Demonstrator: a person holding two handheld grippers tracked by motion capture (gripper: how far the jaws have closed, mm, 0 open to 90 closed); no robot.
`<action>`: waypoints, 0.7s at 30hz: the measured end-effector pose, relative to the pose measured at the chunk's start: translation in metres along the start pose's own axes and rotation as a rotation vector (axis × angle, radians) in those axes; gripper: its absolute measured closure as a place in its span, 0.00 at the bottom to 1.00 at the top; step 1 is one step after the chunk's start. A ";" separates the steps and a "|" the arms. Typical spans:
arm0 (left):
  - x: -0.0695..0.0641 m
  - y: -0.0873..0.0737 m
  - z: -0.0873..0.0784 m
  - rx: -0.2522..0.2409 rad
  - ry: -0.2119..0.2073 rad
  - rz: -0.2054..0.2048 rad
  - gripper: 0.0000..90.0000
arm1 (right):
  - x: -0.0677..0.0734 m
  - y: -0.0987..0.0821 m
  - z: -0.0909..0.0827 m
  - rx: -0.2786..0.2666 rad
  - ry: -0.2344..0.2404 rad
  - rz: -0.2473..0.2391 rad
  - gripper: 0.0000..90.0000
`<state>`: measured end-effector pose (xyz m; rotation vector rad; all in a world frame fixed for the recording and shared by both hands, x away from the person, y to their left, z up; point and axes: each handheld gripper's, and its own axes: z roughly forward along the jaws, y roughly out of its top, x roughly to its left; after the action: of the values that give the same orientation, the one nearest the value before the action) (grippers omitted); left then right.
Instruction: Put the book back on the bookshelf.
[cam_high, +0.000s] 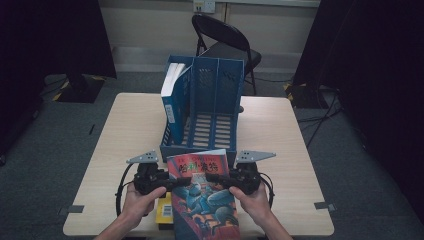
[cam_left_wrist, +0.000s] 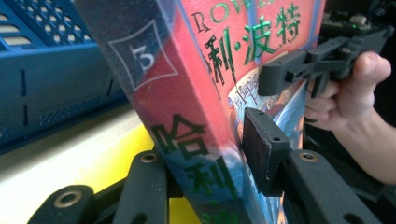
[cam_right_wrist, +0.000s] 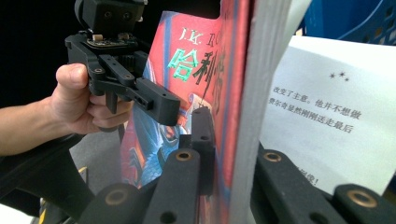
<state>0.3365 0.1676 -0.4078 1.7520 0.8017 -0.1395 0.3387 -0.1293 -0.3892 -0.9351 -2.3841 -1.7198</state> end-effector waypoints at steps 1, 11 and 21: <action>-0.001 0.001 -0.001 -0.007 0.000 0.000 0.70 | 0.000 0.001 0.000 -0.005 -0.001 -0.004 0.93; -0.005 0.021 -0.009 -0.042 0.012 0.027 0.72 | 0.004 0.020 -0.002 -0.038 0.002 -0.040 0.93; -0.013 0.039 -0.018 -0.079 0.034 0.088 0.73 | 0.006 0.038 -0.006 -0.077 0.003 -0.080 0.94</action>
<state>0.3436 0.1733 -0.3640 1.7154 0.7434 -0.0191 0.3507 -0.1243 -0.3525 -0.8573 -2.4004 -1.8517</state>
